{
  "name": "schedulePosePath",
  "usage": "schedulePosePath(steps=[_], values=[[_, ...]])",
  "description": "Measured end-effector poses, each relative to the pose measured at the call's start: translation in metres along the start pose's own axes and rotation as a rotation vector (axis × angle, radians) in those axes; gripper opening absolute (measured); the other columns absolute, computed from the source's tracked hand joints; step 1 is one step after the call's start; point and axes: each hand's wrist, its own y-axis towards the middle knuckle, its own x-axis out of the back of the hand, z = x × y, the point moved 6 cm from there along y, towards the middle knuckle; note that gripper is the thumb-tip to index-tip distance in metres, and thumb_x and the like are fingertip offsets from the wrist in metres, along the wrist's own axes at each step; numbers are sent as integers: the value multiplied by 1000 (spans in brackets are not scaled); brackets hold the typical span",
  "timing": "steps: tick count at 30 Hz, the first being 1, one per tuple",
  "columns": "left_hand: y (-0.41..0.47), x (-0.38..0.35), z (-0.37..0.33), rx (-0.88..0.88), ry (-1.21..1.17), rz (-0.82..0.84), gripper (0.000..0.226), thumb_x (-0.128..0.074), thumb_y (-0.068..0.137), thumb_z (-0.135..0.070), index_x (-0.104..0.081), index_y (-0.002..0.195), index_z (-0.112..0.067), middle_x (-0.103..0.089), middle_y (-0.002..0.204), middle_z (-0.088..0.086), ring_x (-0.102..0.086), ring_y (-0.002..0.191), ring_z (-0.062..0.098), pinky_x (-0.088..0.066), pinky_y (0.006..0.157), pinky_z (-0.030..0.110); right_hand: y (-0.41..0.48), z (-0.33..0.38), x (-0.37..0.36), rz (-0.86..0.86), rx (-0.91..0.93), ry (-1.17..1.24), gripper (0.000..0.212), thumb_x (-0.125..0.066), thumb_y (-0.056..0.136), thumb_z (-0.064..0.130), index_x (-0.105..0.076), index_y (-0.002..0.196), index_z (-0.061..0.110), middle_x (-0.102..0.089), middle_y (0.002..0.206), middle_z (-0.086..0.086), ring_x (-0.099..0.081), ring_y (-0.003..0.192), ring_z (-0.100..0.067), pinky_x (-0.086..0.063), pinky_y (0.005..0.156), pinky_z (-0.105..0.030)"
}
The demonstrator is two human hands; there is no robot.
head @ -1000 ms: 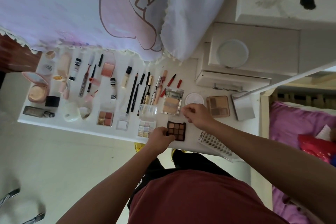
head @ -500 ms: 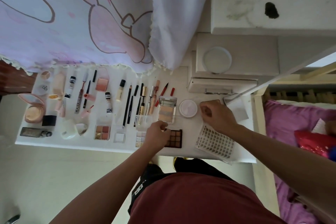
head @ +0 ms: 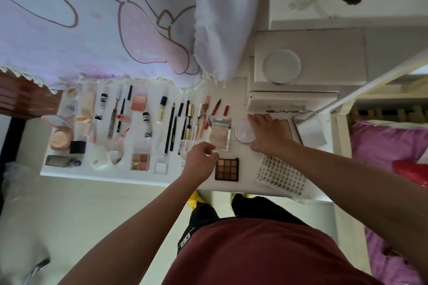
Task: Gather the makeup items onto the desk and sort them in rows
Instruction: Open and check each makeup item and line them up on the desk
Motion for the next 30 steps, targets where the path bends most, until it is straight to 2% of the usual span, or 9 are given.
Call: schedulePosePath(steps=[7, 11, 15, 17, 20, 23, 27, 30], values=[[-3, 0, 3, 6, -21, -5, 29, -61, 90, -19, -62, 118, -14, -62, 108, 0, -63, 98, 21, -55, 90, 45, -20, -26, -3, -52, -23, -47, 92, -64, 74, 56, -25, 148, 17, -37, 146, -6, -35, 133, -27, -33, 103, -42], [-1, -6, -5, -21, -13, 4, 29, -61, 90, -18, -63, 118, -13, -62, 107, 0, -62, 97, 18, -56, 88, 43, -36, -31, 1, -155, 36, -36, 71, -62, 69, 58, -46, 127, 20, -48, 128, -2, -43, 123, -27, -35, 99, -42], [2, -12, -11, -29, -6, 15, 29, -60, 90, -17, -62, 118, -12, -63, 109, 2, -62, 95, 19, -55, 88, 43, -61, -19, -15, -100, 157, -132, 79, -57, 71, 68, -48, 132, 19, -47, 131, -6, -44, 121, -29, -38, 98, -45], [3, -15, -14, -44, 6, 18, 30, -59, 91, -16, -62, 120, -11, -63, 111, 3, -61, 95, 17, -54, 83, 34, -75, -13, -27, -89, 185, -159, 80, -59, 65, 73, -55, 125, 20, -53, 126, -7, -49, 117, -29, -44, 92, -46], [3, -22, -19, -55, 23, 28, 31, -58, 91, -15, -61, 122, -11, -63, 112, 2, -59, 97, 16, -44, 70, 21, -89, -13, -40, -70, 155, -135, 87, -61, 55, 79, -61, 120, 21, -59, 120, -8, -56, 105, -29, -49, 78, -43], [3, -27, -19, -44, 28, 37, 30, -57, 91, -15, -61, 121, -11, -63, 110, 2, -60, 93, 16, -46, 68, 22, -101, -13, -48, -54, 131, -92, 94, -57, 54, 80, -58, 128, 21, -55, 132, -10, -55, 111, -32, -48, 85, -46], [1, -33, -18, -50, 52, 50, 28, -60, 89, -15, -63, 117, -12, -64, 103, 1, -60, 94, 18, -51, 82, 32, -120, -28, -65, -4, 56, -62, 102, -45, 53, 80, -53, 135, 19, -49, 140, -17, -52, 117, -39, -47, 91, -53], [-1, -36, -17, -62, 59, 64, 25, -61, 88, -16, -63, 112, -13, -64, 100, 1, -61, 90, 19, -51, 76, 32, -127, -38, -72, 13, 8, -61, 107, -64, 47, 73, -51, 138, 18, -47, 140, -22, -52, 116, -40, -48, 89, -54]])
